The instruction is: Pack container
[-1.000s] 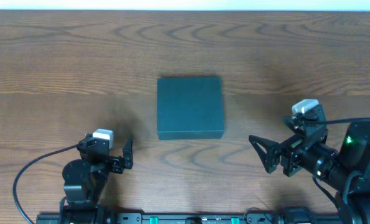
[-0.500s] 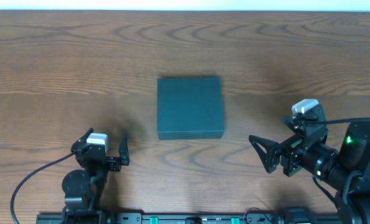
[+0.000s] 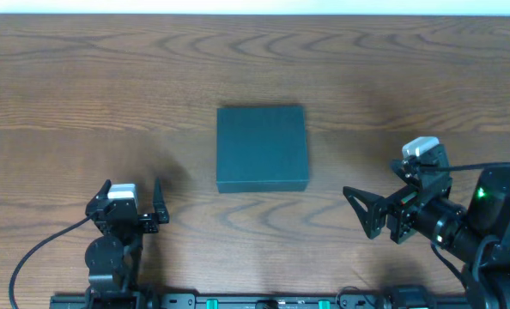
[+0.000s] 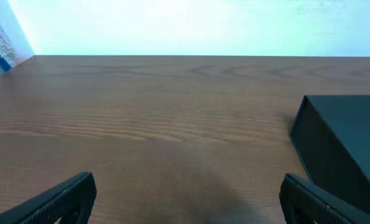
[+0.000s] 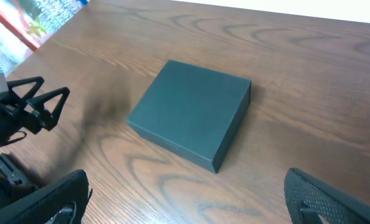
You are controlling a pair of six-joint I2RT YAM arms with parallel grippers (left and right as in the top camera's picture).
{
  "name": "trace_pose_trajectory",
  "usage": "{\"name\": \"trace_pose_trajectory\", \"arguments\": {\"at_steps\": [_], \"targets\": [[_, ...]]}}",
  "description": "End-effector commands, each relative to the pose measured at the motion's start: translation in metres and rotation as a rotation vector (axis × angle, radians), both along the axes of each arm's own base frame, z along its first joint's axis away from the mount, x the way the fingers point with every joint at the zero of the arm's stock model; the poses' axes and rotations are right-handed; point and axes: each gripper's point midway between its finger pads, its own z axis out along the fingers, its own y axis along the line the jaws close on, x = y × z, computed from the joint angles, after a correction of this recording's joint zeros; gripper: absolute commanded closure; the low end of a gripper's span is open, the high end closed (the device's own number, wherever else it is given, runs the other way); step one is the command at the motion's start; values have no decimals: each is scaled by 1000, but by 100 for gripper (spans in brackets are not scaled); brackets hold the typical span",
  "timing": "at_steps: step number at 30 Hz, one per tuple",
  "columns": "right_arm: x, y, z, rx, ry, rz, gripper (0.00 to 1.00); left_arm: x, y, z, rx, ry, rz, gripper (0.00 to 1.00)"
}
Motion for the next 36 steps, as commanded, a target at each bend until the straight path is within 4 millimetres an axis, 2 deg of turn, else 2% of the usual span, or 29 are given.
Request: {"name": "trace_pose_trajectory", "arguments": {"at_steps": [1,18,23,29,36], "targets": [[-1,0,1,-8,-9,5,1,0,6,-14,-2,29,33,5],[-1,0,0,-8,-7,5,1,0,6,-14,-2,29,33,5],[5,-15,-10,-108,-13,-65,1,0,6,-14,-2,29,33,5],[-2,-20,-46,-213,-23,-49,1,0,6,-14,-1,29,33,5],[-7,-21,-111,-225,-80,-41,1,0,6,-14,-1,29,33,5]]}}
